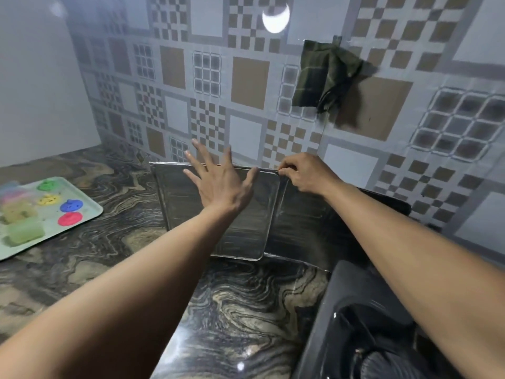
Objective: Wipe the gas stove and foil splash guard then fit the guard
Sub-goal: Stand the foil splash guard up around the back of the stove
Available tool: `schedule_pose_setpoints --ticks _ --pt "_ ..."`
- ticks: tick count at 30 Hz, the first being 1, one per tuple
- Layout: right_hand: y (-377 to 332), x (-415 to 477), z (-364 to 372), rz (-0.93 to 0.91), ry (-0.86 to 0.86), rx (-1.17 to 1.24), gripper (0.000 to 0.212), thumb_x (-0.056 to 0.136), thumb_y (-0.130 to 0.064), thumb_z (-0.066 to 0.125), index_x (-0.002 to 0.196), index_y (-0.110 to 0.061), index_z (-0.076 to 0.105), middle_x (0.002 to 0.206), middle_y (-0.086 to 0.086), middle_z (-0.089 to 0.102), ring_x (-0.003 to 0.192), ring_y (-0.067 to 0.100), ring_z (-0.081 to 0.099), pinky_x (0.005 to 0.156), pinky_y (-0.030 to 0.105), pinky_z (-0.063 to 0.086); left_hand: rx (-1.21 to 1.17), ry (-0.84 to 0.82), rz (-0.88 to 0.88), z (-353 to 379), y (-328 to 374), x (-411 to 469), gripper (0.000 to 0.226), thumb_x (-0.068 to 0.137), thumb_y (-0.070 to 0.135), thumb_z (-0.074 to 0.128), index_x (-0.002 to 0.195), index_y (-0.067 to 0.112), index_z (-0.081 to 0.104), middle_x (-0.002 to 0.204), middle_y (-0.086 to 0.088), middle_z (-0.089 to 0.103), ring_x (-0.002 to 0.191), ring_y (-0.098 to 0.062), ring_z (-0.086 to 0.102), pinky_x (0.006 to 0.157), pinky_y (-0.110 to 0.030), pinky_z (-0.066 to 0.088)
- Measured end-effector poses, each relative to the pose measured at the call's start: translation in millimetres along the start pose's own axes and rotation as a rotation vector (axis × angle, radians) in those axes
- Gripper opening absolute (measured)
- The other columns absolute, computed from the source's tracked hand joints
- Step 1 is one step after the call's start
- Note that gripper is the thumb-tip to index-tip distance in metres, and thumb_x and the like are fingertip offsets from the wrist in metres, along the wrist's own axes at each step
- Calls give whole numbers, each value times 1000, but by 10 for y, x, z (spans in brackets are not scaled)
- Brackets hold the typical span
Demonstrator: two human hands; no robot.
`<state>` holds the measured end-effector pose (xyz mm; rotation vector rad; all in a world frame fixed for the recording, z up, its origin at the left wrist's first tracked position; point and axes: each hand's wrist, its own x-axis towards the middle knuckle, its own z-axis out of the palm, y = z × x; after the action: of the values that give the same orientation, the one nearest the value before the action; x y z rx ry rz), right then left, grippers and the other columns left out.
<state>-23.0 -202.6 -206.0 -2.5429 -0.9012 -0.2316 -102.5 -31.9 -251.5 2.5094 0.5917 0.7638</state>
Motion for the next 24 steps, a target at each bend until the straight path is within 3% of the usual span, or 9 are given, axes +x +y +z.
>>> schedule_pose_setpoints --ticks 3,9,12,15,17,20,22,24 --pt "145 -51 -86 28 -9 -29 16 97 -21 60 101 -15 75 106 2 72 97 17 61 82 28 42 -103 19 -86 51 211 -31 103 83 70 55 159 30 -2 154 -28 -35 142 -54 -23 114 -66 -5" --pt "263 -163 -117 46 31 -12 17 97 -21 61 104 -14 76 106 2 72 94 14 60 80 26 38 -279 -6 -232 113 469 -120 130 76 63 73 153 27 -25 148 -31 -41 140 -54 -28 114 -61 -11" --pt "252 -181 -125 51 26 5 18 97 -21 61 105 -14 76 108 1 72 94 13 59 81 25 38 -308 -8 -288 101 506 -131 135 76 40 82 151 28 -29 147 -31 -43 140 -53 -28 115 -59 -10" --pt "256 -190 -140 63 16 16 18 97 -21 61 106 -14 75 111 1 72 95 11 57 83 24 37 -382 -6 -374 16 527 -116 130 77 7 75 151 29 -30 146 -29 -46 142 -50 -27 121 -57 -1" --pt "264 -196 -153 77 15 31 17 98 -20 60 106 -14 74 112 1 71 98 13 59 84 25 38 -437 -23 -468 -55 496 -95 127 79 -4 70 151 28 -29 147 -28 -44 144 -51 -19 121 -48 9" --pt "258 -198 -136 108 15 39 17 99 -19 57 108 -15 72 114 5 69 99 18 59 84 28 40 -524 -79 -541 -157 406 -98 117 84 -8 64 154 20 -25 155 -31 -29 147 -48 16 106 -31 34" --pt "250 -177 -98 128 16 -7 19 100 -16 54 112 -16 69 115 9 68 99 24 60 82 29 42 -512 -96 -539 -219 364 -78 107 87 -4 60 155 12 -21 161 -30 -10 145 -39 31 107 -30 35" --pt "234 -155 -67 143 22 -71 21 100 -12 51 112 -15 67 114 12 66 99 28 60 80 31 44 -464 -95 -520 -275 326 -8 91 88 3 60 156 2 -1 159 -28 19 140 -35 39 109 -34 36"
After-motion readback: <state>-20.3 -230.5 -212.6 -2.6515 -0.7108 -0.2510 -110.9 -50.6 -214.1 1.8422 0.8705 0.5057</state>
